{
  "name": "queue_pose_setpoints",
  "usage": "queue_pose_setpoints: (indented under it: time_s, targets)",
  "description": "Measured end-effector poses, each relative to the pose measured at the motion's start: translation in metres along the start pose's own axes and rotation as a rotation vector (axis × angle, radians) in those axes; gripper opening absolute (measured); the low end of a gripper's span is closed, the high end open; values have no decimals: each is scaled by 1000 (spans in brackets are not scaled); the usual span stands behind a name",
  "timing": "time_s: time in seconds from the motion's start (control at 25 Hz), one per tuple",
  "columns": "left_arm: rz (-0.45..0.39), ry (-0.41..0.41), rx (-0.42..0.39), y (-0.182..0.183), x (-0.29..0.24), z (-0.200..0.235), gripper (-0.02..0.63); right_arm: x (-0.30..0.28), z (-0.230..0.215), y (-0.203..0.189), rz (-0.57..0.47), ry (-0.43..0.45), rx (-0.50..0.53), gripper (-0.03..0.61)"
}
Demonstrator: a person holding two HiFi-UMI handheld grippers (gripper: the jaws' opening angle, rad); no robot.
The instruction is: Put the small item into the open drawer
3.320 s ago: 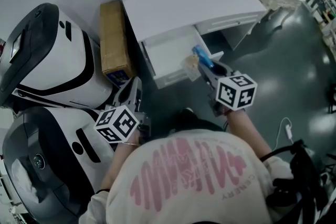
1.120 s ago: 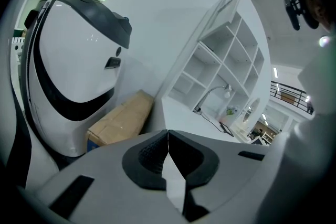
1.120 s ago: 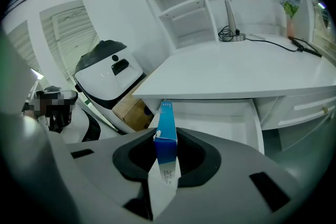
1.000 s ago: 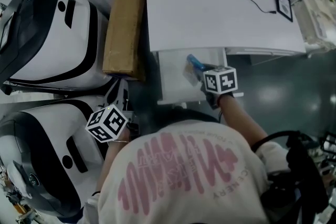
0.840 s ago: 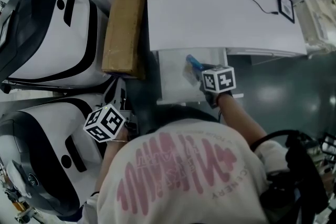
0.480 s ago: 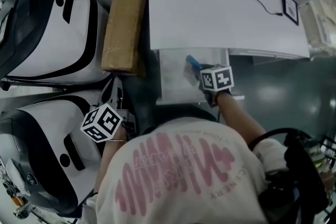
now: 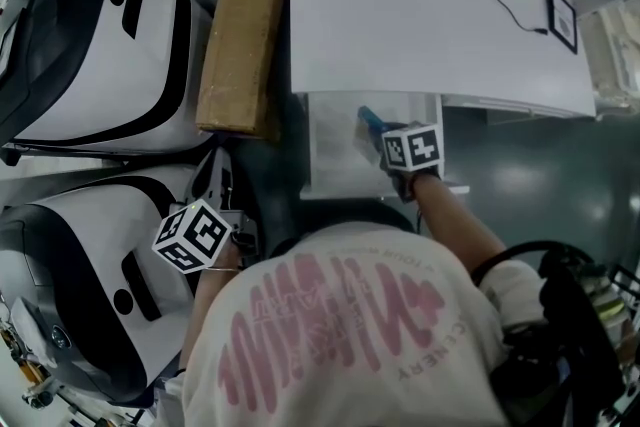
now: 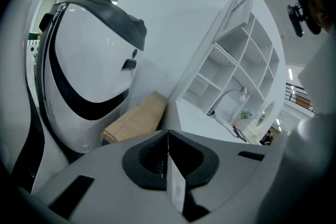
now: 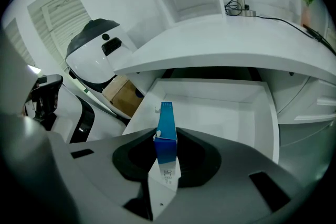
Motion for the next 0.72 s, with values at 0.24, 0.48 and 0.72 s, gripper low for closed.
queue_pose_setpoints:
  time_s: [0.24, 0.48, 0.72]
  targets:
    - [-4, 14, 6, -1, 2, 3, 31, -6, -1, -1, 13, 3, 8, 89]
    - [-7, 31, 13, -1, 5, 5, 31, -10, -3, -4, 33, 5, 9, 89]
    - [-12, 39, 16, 2, 3, 7, 31, -13, -5, -5, 52, 2, 15, 89]
Point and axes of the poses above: the fingertips, and each gripper's own axes: x backward along the fingers, z to its left, y out of its top, the point moved 8 cm from there along x, backward along the fingers, and after that the axes turned 4 degrees about -z, right-handed, at the moved point
